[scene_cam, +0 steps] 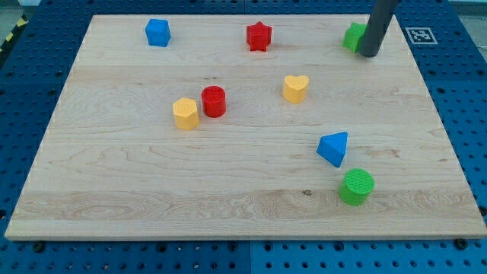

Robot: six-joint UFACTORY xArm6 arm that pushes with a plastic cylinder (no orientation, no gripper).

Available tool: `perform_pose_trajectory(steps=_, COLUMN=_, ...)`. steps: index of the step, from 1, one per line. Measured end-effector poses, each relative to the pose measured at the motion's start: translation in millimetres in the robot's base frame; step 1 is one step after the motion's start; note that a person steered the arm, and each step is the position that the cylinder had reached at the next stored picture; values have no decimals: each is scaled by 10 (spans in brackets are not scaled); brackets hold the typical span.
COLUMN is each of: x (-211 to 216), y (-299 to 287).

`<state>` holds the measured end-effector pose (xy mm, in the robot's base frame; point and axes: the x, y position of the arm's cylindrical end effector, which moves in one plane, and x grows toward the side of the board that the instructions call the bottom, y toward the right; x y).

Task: Move the red circle towards the left center of the board

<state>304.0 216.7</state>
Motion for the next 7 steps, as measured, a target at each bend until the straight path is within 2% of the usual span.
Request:
perform_pose_trajectory(steps=1, x=370, y=134)
perform_pose_trajectory(steps=3, x=1510, y=328)
perform_pose_trajectory(steps=5, x=1518, y=-883)
perform_pose_trajectory(steps=7, x=1469, y=-1840)
